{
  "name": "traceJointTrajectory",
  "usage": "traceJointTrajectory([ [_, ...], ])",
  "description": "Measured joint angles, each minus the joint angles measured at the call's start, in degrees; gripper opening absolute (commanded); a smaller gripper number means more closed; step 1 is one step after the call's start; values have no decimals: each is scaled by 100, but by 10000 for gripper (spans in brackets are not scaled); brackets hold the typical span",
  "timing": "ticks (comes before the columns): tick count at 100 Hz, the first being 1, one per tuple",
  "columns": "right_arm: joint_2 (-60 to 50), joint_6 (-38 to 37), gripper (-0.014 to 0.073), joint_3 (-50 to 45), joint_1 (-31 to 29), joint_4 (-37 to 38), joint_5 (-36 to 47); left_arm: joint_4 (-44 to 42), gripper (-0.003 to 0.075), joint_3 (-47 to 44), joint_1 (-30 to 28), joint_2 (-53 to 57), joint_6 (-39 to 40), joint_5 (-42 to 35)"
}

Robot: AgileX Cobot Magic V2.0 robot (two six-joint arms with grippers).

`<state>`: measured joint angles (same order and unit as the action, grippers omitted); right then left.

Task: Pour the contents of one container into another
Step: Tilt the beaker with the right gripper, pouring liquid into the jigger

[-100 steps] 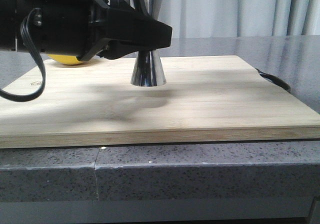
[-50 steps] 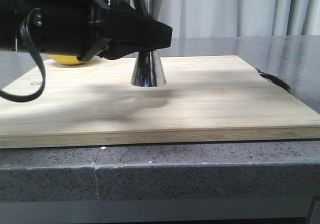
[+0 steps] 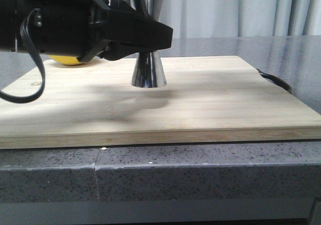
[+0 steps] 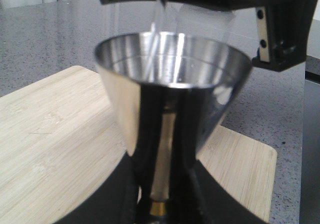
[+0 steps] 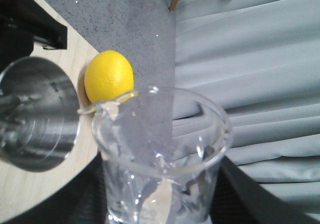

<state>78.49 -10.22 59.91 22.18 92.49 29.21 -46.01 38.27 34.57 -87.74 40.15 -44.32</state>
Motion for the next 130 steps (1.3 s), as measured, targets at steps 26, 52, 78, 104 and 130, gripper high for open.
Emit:
traceJointTrajectory([
  [26, 0, 0, 277, 0, 0, 177, 0, -26, -19, 0, 0, 0, 0, 2],
  [52, 0, 0, 277, 0, 0, 416, -49, -26, -19, 0, 0, 0, 0, 12],
  [78, 0, 0, 277, 0, 0, 622, -49, -26, -19, 0, 0, 0, 0, 12],
  [104, 0, 0, 277, 0, 0, 793, -71, -26, -19, 0, 0, 0, 0, 95],
  [130, 0, 0, 277, 8, 0, 857, -85, -26, -19, 0, 0, 0, 0, 219],
])
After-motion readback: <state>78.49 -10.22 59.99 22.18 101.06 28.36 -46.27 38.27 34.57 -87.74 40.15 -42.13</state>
